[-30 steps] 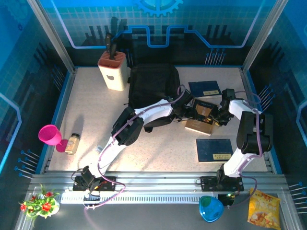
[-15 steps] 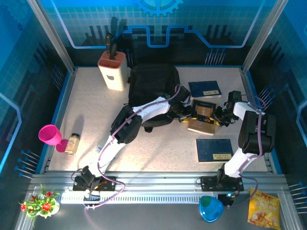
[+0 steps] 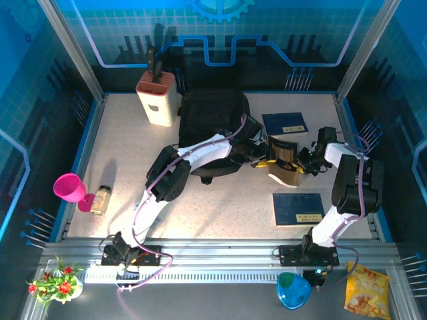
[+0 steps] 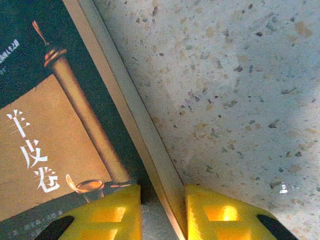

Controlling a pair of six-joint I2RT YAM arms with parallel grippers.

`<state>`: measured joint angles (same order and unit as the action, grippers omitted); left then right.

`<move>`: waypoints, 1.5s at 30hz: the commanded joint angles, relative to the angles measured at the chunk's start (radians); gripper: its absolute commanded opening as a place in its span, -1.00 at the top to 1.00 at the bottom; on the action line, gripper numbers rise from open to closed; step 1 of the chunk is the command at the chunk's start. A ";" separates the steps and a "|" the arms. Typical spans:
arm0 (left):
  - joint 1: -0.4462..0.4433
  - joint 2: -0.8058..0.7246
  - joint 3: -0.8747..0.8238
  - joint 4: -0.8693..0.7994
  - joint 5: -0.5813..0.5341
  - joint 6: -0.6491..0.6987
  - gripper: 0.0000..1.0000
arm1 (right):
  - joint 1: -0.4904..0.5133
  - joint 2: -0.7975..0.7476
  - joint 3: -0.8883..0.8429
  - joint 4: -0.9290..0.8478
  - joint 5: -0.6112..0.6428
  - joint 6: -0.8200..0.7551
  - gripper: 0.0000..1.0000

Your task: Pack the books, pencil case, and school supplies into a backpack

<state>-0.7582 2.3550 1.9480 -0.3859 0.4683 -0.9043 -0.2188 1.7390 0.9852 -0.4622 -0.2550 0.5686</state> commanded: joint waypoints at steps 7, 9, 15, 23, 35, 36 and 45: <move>-0.023 -0.071 -0.048 0.049 -0.006 0.005 0.27 | 0.066 0.050 -0.019 -0.001 -0.147 0.033 0.54; -0.021 -0.099 -0.070 0.044 -0.020 0.018 0.33 | 0.081 0.053 -0.011 0.002 -0.147 0.037 0.54; -0.005 -0.188 -0.205 0.152 -0.004 -0.012 0.34 | 0.120 0.060 0.004 0.007 -0.162 0.055 0.54; 0.018 -0.297 -0.315 0.104 -0.083 0.031 0.37 | 0.193 0.071 0.018 0.023 -0.193 0.081 0.53; 0.044 -0.339 -0.422 0.082 -0.130 0.042 0.32 | 0.286 0.113 0.046 0.034 -0.184 0.123 0.52; 0.045 -0.338 -0.424 0.084 -0.131 0.042 0.30 | 0.289 0.115 0.048 0.034 -0.179 0.123 0.52; 0.048 -0.276 -0.426 0.094 -0.149 0.004 -0.15 | 0.301 0.122 0.047 0.040 -0.169 0.138 0.52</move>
<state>-0.7002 2.0506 1.5322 -0.3538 0.3176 -0.8928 0.0238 1.8202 1.0409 -0.3965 -0.3565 0.6819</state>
